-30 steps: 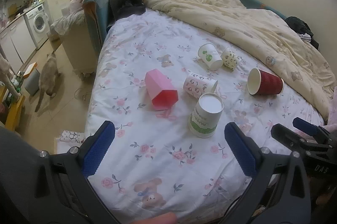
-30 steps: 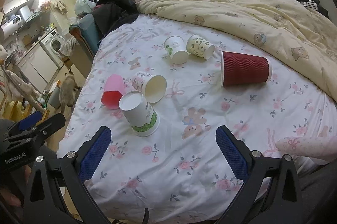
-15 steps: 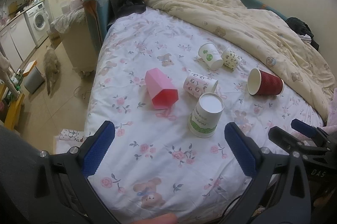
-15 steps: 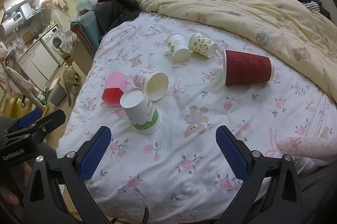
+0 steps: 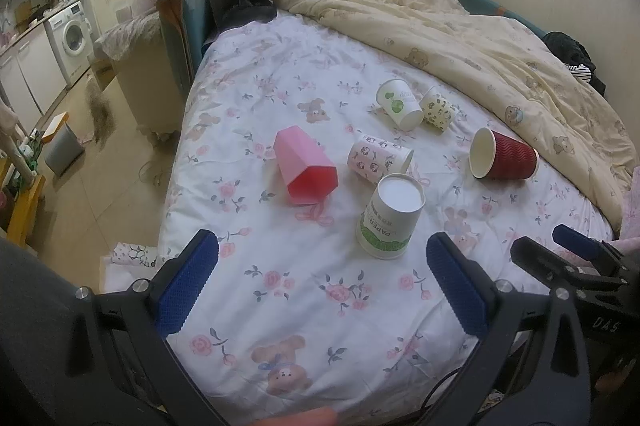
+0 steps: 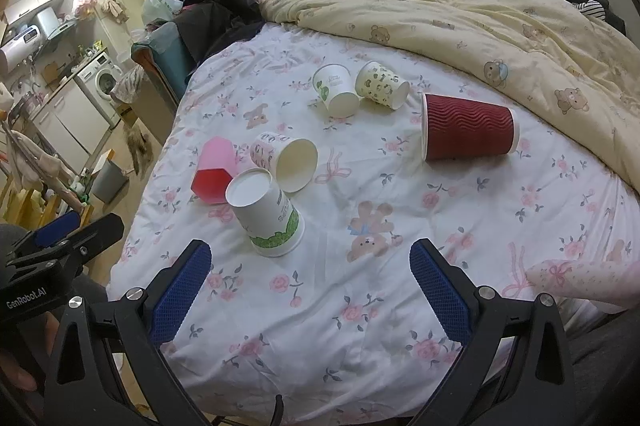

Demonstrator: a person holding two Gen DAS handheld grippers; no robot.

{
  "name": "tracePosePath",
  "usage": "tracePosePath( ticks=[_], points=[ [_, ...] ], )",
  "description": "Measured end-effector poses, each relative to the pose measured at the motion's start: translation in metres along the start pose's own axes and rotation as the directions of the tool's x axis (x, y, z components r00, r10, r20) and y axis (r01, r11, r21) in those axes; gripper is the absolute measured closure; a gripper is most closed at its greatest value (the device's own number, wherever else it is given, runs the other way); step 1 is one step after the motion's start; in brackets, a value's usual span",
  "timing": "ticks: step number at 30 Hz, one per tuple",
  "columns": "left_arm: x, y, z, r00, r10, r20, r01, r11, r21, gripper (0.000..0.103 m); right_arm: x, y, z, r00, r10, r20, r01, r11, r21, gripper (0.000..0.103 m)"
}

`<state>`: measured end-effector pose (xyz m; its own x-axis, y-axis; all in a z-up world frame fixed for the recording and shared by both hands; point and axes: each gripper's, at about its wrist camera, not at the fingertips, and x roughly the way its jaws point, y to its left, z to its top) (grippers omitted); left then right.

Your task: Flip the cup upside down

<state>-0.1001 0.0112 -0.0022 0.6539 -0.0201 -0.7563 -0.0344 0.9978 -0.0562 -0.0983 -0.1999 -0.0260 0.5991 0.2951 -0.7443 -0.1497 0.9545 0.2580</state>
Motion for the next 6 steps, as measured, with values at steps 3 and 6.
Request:
tracePosePath(
  ticks=[3, 6],
  points=[
    [-0.0002, -0.0002, -0.0003, 1.0, 0.002, -0.001, -0.002, 1.0, 0.0, 0.0, 0.0002, 0.0001, 0.0001, 1.0, 0.0, -0.001, 0.0, 1.0, 0.0, 0.001],
    [0.0001, 0.0001, -0.0006, 1.0, -0.004, 0.002, 0.004, 1.0, -0.002, 0.0, 0.0003, 0.001, -0.0003, 1.0, 0.003, -0.003, -0.003, 1.0, 0.0, 0.001]
  ],
)
